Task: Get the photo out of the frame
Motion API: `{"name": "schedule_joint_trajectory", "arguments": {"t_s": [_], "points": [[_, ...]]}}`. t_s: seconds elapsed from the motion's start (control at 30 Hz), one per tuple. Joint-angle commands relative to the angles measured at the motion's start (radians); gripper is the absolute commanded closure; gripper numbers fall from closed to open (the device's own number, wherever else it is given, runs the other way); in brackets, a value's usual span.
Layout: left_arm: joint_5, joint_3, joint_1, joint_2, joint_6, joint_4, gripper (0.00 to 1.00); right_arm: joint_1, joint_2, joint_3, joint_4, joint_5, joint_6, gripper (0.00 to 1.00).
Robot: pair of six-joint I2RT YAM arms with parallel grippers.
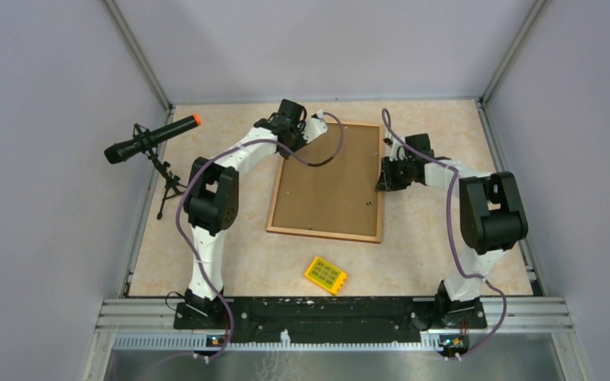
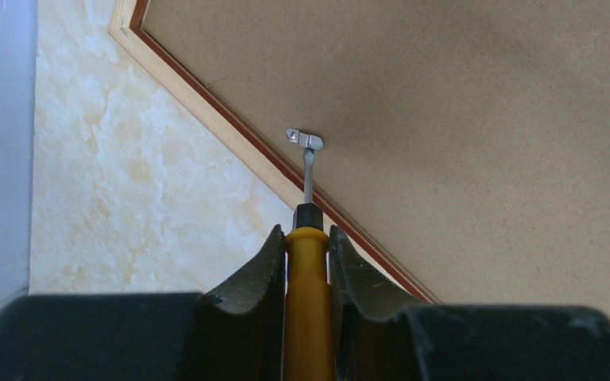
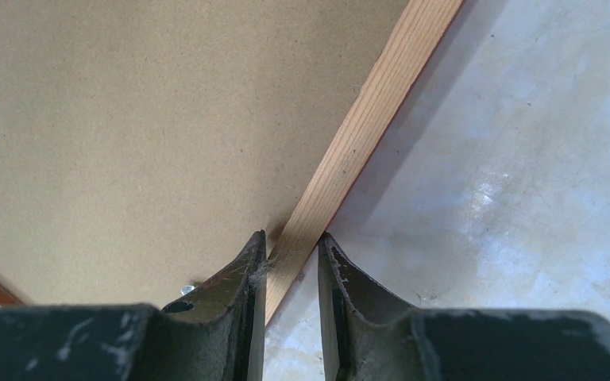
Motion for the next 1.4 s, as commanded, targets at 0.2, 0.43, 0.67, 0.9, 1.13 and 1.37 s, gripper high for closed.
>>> {"name": "schedule_joint_trajectory", "arguments": {"t_s": [0.2,0.43,0.67,0.9,1.13,1.37], "points": [[0.12,0.072,-0.008,0.042,-0.052,0.027,1.0,-0.005,0.07,-0.019,-0.063,0.053,-0.064,1.0],[0.176,0.108,-0.009,0.049,-0.094,0.004,1.0,-0.004,0.068,-0.019,-0.064,0.052,-0.063,1.0],[0.224,0.09,-0.009,-0.006,-0.141,0.029,1.0,-0.005,0.061,-0.021,-0.062,0.05,-0.062,1.0],[0.311,0.037,-0.007,-0.091,-0.185,0.03,1.0,-0.005,0.051,-0.023,-0.061,0.039,-0.058,1.0],[0.381,-0.083,-0.004,-0.223,-0.213,-0.024,1.0,-0.005,0.012,-0.044,-0.065,-0.036,-0.027,1.0],[0.408,-0.256,0.006,-0.365,-0.228,-0.009,1.0,-0.005,-0.11,-0.121,-0.1,-0.162,-0.025,0.87]]}}
